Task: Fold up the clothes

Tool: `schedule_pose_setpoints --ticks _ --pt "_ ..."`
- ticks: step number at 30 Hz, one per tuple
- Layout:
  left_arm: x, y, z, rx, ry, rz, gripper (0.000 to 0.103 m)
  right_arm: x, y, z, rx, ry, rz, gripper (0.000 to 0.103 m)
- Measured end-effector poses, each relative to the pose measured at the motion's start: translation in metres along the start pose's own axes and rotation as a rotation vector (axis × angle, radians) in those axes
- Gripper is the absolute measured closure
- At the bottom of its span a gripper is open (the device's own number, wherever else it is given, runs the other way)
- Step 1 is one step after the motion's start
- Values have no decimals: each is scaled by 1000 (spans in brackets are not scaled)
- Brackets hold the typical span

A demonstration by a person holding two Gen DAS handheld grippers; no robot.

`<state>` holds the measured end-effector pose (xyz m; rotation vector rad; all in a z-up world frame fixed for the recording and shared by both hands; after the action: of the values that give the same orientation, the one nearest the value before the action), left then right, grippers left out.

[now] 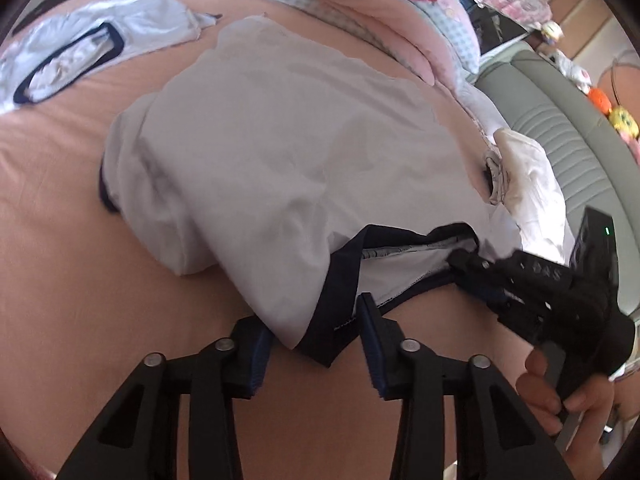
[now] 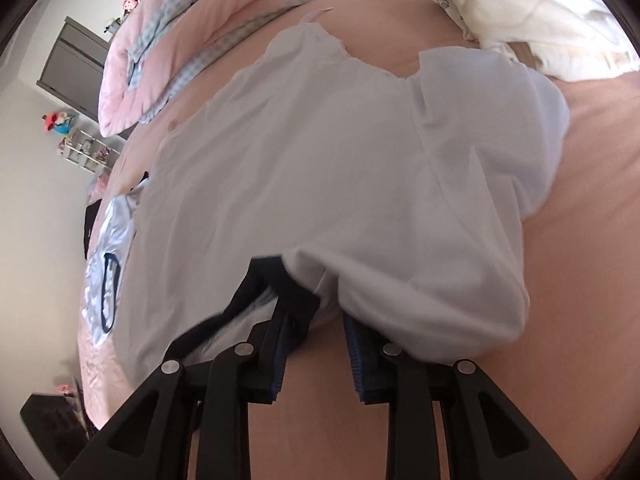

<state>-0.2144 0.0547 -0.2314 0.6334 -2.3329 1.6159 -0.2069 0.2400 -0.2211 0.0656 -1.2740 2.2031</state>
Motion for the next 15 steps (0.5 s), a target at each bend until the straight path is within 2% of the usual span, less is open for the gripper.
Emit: schedule_pose_setpoints --ticks 1,2,5,8,11,15 --pt "1 0 0 -14 -5 9 94 4 1 1 -11 -2 -8 83" --pt "3 -2 2 -38 -20 15 94 6 2 1 -32 -7 -12 91" --pt "3 -12 9 -69 -29 19 95 2 -6 -3 -129 -55 4 98" --pt "-3 -19 17 -70 -30 37 95 -16 -15 -3 -212 -173 42 99" --pt "-9 -23 20 -67 -32 54 95 -43 -30 2 -256 -288 79 99" --pt "-19 -23 27 -58 -25 79 95 -67 -44 -6 -253 -302 124 99"
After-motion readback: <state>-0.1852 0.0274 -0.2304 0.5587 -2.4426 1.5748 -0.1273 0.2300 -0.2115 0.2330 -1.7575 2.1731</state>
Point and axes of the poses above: each gripper's, at about its wrist camera, not at the fingertips, and y roughly the way its jaws point, z to its left, x to its top, the point moved 6 cm from there along y, roughly the way its jaws point, and after that the axes turned 5 degrees about x, right-handed, at the moved point
